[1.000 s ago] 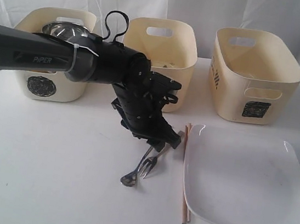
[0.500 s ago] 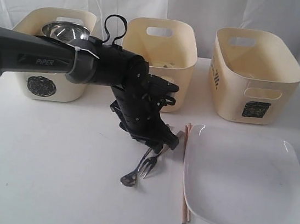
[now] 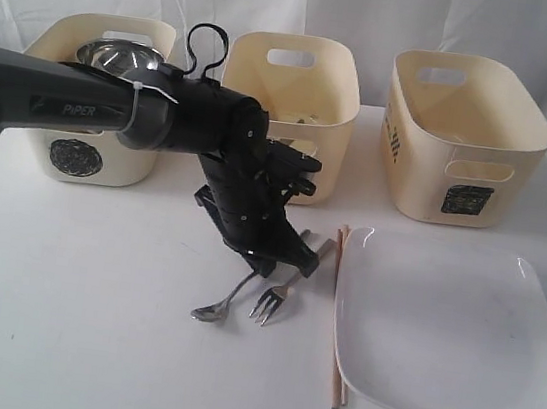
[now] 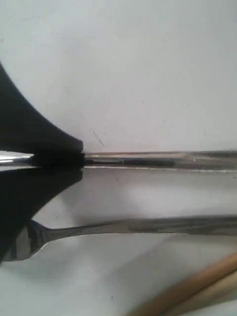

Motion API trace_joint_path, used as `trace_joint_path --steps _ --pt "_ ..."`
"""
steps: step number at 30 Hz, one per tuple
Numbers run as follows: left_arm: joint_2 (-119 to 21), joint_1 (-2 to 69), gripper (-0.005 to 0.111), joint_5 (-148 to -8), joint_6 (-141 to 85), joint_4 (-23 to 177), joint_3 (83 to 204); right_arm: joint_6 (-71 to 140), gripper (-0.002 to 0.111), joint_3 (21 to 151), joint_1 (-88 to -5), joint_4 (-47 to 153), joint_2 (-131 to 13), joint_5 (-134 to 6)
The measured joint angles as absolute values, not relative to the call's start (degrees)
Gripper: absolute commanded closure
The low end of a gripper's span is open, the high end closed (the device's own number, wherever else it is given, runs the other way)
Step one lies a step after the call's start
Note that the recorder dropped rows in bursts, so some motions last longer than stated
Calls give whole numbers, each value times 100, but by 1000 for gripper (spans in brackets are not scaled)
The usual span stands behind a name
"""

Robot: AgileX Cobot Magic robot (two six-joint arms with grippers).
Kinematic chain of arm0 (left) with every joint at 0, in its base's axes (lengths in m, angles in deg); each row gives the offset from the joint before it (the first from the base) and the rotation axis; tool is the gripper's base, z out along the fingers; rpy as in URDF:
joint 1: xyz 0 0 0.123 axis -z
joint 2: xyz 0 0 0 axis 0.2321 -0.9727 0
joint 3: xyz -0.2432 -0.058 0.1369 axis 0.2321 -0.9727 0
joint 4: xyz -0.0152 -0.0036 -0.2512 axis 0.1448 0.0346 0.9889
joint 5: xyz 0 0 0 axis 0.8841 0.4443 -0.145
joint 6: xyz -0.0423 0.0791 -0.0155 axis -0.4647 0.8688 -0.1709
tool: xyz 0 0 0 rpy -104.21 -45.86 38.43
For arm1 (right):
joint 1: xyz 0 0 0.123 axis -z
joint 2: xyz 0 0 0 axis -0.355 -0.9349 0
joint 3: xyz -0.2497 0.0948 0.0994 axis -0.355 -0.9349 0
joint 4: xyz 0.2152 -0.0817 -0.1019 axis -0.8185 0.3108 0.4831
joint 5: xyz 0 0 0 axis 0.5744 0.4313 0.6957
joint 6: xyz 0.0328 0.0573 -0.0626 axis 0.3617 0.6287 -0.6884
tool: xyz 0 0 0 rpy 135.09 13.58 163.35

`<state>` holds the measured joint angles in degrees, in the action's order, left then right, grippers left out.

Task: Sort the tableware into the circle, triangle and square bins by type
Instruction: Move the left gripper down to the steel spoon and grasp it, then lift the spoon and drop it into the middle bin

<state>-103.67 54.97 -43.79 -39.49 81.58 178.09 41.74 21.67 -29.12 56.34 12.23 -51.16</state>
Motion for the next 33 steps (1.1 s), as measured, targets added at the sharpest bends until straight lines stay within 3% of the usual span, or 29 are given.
trace_joint_path --steps 9,18,21,28,33 --pt "-10265 5497 107 -4250 -3773 8112 17809 4174 108 2167 -2912 5634 1223 -5116" --pt "-9323 5599 107 -4332 -3761 7688 17799 4174 108 2167 -2912 5634 1223 -5116" --pt "-9037 5607 107 -4808 -3761 7688 17799 4174 108 2167 -2912 5634 1223 -5116" --pt "-8751 5607 107 -7568 -3751 7530 17799 4174 108 2167 -2912 5634 1223 -5116" --pt "-9092 5391 107 -8038 -3398 7431 18144 4174 108 2167 -2912 5634 1223 -5116"
